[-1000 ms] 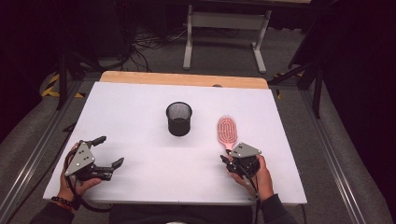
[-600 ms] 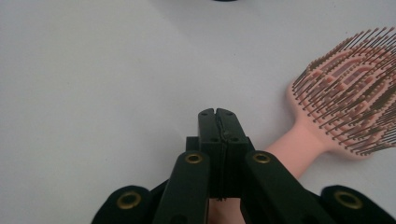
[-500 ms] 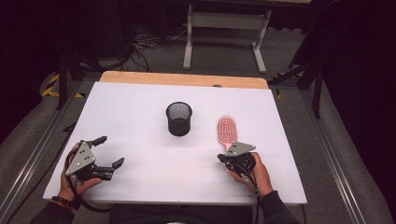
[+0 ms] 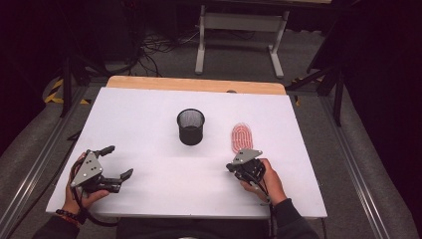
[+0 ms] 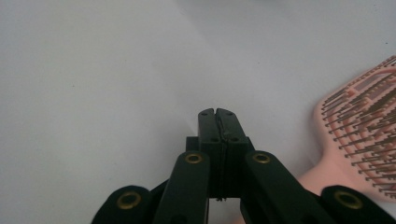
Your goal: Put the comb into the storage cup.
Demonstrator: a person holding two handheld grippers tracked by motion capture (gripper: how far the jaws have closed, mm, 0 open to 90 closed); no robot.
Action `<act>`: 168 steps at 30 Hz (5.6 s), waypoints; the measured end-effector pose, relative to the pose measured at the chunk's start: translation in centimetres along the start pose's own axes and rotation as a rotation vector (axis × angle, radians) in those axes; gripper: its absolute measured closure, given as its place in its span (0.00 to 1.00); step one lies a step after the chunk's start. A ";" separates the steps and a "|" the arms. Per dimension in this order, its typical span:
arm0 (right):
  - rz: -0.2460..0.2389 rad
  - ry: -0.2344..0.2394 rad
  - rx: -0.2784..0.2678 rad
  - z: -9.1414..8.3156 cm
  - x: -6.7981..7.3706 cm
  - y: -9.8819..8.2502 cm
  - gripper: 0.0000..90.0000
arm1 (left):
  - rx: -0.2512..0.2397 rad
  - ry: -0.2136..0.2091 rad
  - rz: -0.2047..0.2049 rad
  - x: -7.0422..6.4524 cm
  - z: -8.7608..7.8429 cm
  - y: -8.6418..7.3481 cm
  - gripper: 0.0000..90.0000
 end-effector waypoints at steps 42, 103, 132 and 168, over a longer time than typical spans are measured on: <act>0.050 -0.060 0.081 -2.0 -0.8 -2.9 0.99 | 0.015 0.003 0.000 0.5 -0.2 -0.2 0.07; 0.556 -0.279 0.062 -0.8 -5.2 -2.1 0.42 | 0.032 -0.015 -0.057 0.9 0.1 -0.7 0.08; 0.479 -0.228 -0.049 -2.0 -5.9 -2.3 0.77 | 0.032 -0.019 -0.078 1.0 0.2 -0.7 0.08; 0.365 -0.334 -0.282 -4.8 -5.2 -1.7 0.77 | 0.062 -0.023 -0.033 0.5 0.4 -0.7 0.09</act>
Point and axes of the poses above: each handheld gripper's, and its own axes: z roughly forward along the jaws, y roughly out of its top, x roughly to its left, the point moved 3 cm from there along z, roughly forward along the jaws, and after that the axes turned 7 degrees about y, right-handed, at the moved point
